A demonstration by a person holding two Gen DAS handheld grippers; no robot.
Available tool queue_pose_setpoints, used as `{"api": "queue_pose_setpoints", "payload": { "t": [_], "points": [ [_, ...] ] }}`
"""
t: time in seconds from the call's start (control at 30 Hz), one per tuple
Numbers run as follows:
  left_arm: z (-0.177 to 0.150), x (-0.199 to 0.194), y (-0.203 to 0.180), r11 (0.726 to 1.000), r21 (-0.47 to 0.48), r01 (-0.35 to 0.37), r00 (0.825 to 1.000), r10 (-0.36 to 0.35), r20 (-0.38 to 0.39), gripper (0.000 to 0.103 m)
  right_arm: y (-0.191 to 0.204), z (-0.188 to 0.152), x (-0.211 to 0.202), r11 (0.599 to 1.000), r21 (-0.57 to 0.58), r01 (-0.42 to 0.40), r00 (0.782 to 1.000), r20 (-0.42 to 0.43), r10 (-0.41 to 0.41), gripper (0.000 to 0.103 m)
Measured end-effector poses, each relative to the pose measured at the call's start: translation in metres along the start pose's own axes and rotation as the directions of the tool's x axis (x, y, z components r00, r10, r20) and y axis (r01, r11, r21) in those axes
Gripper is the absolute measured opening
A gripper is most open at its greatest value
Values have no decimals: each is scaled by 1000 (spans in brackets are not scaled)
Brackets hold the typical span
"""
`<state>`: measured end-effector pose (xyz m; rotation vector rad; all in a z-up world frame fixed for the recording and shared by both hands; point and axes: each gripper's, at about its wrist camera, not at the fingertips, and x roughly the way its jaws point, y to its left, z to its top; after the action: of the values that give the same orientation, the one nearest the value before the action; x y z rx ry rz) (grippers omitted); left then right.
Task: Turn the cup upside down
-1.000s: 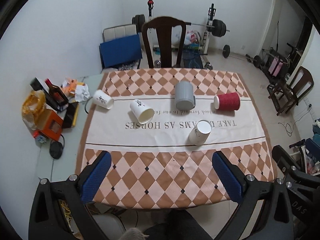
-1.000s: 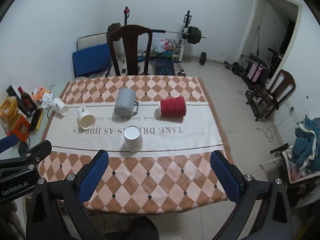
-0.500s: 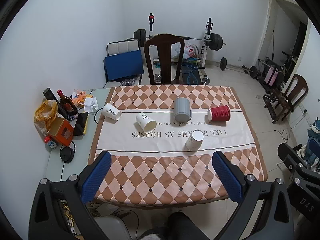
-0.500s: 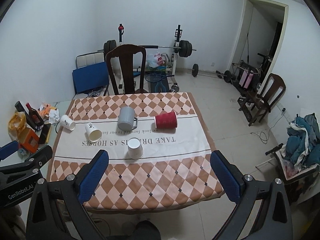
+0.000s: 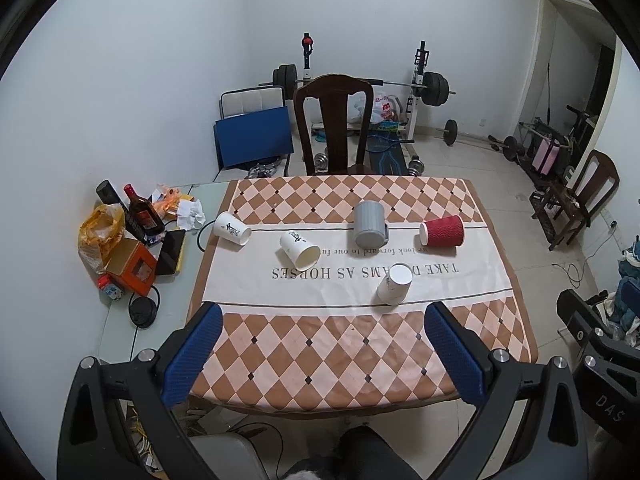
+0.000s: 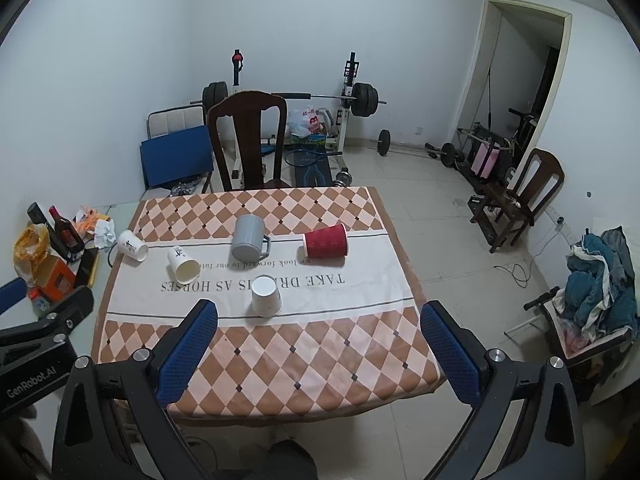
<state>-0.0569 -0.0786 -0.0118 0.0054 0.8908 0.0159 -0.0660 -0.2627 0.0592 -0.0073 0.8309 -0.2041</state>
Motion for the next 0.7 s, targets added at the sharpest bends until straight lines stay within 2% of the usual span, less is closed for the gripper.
{"api": "queue_pose_setpoints", "payload": {
  "t": [0.4,0.7],
  "points": [
    [-7,8,-1,1000,10,-21,999,21,-41,103,1,-2,24,1000,-14,-15,999,-51,14,103],
    [-10,8,-3,1000,12,-13,999,13,-46,103,0,-4,27,1000,-15,-19,998,-54,18,103]
  ]
}}
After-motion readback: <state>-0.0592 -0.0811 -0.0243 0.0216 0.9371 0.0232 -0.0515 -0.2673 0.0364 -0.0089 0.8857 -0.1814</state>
